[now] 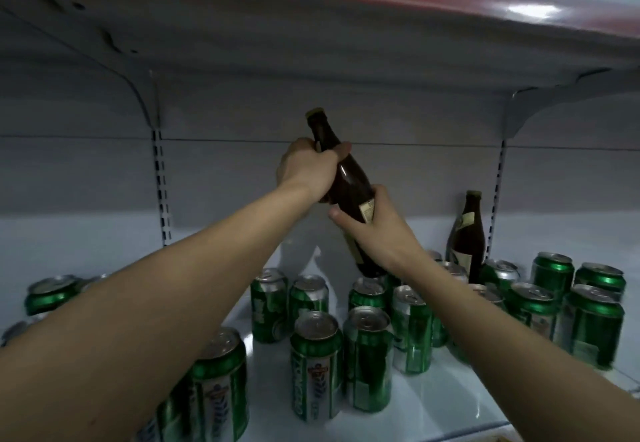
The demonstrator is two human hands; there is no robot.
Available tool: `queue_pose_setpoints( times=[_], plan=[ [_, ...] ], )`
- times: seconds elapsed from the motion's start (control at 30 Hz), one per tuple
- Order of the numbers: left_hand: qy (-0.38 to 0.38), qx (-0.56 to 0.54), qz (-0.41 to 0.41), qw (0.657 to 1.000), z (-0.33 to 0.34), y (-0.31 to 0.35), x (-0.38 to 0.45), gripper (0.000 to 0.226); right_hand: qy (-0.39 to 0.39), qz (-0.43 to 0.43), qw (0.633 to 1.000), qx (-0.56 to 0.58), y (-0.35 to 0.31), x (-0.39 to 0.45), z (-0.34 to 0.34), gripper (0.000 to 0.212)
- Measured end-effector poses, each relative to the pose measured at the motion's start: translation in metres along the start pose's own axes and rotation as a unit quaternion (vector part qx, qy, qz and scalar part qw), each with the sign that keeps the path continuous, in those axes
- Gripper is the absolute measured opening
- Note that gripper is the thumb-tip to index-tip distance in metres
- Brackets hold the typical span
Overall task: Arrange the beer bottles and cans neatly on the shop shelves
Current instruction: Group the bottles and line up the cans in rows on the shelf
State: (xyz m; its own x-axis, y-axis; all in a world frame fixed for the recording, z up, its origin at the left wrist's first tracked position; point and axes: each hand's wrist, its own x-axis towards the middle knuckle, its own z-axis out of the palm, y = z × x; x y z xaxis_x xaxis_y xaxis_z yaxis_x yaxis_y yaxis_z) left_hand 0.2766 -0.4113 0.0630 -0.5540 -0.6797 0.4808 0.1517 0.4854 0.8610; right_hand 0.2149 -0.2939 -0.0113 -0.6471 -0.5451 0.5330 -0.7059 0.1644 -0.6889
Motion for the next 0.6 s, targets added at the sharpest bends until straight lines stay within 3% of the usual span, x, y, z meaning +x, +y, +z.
queue_pose_setpoints(
  times=[0.13, 0.27, 0.33, 0.43, 0.6],
  plan=[
    [-0.029, -0.028, -0.013, 0.999, -0.028, 0.016, -0.022, 0.041, 0.073, -0.051, 0.995, -0.033, -0.018, -0.022, 0.011, 0.051],
    [-0.028, -0.006, 0.003, 1.000, -0.057, 0.020, -0.064, 0.029, -0.002, -0.010, 0.988, 0.155, -0.037, -0.044, 0.007, 0.043],
    [-0.059, -0.017, -0.001, 0.998, -0.071, 0.016, -0.088, 0.039, -0.090, 0.054, 0.957, 0.270, -0.047, -0.058, 0.007, 0.052],
    [-0.105, -0.039, -0.018, 0.994, -0.089, 0.014, -0.115, 0.043, -0.195, 0.104, 0.873, 0.435, -0.063, -0.085, 0.008, 0.056],
    [-0.111, -0.063, -0.015, 0.992, -0.111, 0.014, -0.150, 0.054, -0.255, 0.082, 0.821, 0.504, -0.090, -0.114, 0.020, 0.060]
  ],
)
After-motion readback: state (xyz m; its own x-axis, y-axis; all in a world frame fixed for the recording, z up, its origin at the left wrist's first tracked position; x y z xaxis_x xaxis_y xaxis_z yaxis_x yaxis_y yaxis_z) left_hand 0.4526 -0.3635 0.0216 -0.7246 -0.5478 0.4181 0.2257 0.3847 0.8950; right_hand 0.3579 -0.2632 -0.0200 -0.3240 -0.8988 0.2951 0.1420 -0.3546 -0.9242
